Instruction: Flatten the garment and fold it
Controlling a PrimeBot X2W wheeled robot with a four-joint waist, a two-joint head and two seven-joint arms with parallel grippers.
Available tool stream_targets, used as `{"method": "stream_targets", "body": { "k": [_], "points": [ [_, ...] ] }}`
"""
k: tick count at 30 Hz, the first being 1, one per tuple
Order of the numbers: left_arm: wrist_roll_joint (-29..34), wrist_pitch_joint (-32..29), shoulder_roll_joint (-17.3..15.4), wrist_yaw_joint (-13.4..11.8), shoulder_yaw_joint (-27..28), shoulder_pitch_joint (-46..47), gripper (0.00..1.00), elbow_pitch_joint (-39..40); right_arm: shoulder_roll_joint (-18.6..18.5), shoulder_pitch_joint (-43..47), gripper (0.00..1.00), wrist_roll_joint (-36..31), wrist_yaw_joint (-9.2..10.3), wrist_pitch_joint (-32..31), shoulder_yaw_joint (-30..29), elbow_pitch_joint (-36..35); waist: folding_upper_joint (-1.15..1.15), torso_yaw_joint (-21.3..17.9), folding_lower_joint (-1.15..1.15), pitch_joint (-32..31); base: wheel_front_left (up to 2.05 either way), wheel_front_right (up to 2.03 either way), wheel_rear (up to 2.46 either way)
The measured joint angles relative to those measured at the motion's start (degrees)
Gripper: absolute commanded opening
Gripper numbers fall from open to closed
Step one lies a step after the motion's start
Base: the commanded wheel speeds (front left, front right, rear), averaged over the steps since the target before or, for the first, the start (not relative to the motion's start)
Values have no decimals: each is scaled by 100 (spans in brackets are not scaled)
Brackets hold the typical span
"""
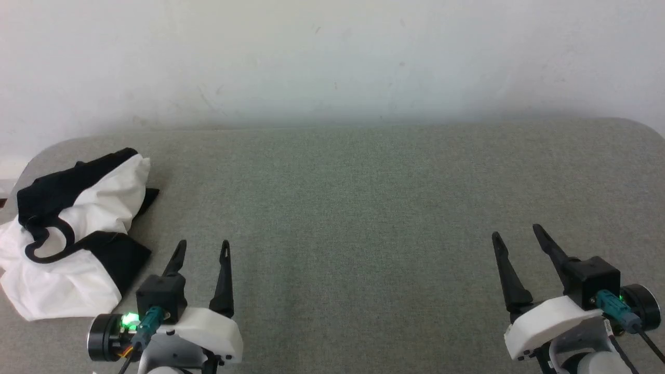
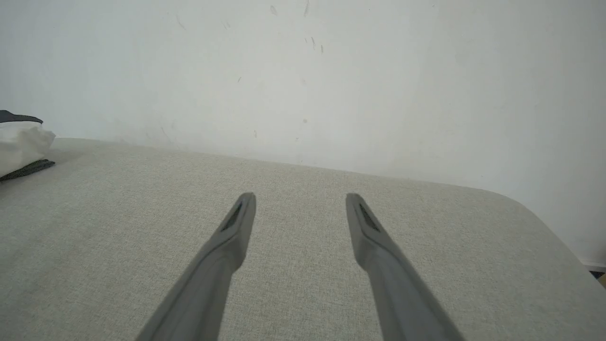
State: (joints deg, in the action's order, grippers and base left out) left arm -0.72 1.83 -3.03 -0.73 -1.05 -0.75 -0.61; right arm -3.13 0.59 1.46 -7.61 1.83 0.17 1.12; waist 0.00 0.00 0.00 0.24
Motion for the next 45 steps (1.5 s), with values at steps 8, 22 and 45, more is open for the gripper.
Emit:
{"method": "stream_targets", "body": {
  "k": [8,22,45],
  "points": [
    [-36,82,0,-51,-34,-3,100,-4,0,0,100,14,0,99,38,27,0,79,0,-1,0,0,0],
    [-98,269,1,-110,-33,-59,100,-4,1,0,100,69,0,250,153,89,0,367,0,-43,0,0,0],
    [-140,531,1,-189,-66,-265,100,12,2,9,100,215,0,535,374,178,0,1086,0,-148,0,0,0]
  ]
}}
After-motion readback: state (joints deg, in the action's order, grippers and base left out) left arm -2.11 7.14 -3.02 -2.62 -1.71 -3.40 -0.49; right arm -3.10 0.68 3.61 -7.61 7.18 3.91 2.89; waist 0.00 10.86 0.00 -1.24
